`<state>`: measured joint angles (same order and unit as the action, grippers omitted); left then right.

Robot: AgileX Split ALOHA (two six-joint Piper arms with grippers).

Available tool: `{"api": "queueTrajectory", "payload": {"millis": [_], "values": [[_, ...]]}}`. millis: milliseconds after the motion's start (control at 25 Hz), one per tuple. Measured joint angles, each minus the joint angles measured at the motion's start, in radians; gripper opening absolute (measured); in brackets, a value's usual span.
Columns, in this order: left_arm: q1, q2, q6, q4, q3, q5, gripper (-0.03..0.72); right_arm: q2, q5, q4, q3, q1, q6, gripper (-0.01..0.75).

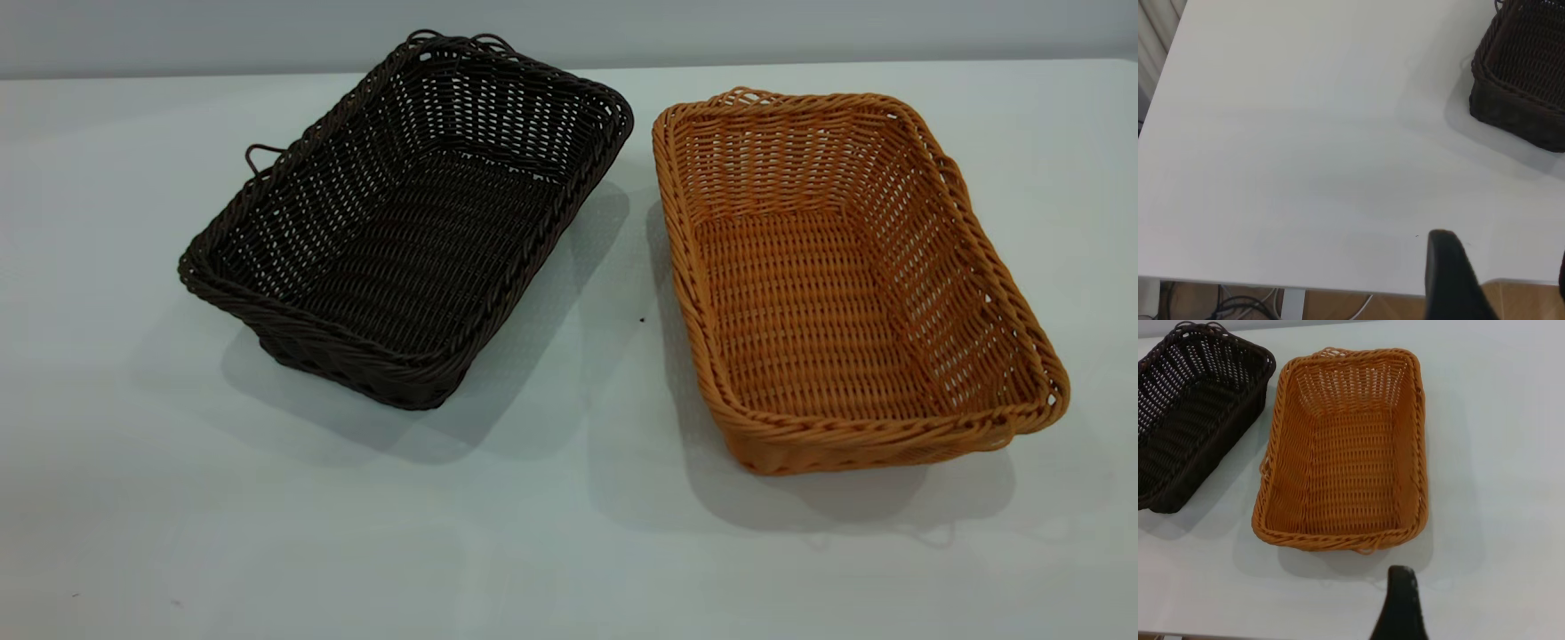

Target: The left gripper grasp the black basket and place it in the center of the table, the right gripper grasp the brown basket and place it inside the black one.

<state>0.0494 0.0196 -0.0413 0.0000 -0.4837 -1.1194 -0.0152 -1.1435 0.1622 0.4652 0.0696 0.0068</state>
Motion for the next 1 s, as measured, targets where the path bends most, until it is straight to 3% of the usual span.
{"api": "queueTrajectory", "payload": {"millis": [1000], "values": [[0.000,0.000,0.000,0.000,0.000,0.000,0.347,0.000,0.013,0.023,-0.002,0.000,0.006,0.515]]}}
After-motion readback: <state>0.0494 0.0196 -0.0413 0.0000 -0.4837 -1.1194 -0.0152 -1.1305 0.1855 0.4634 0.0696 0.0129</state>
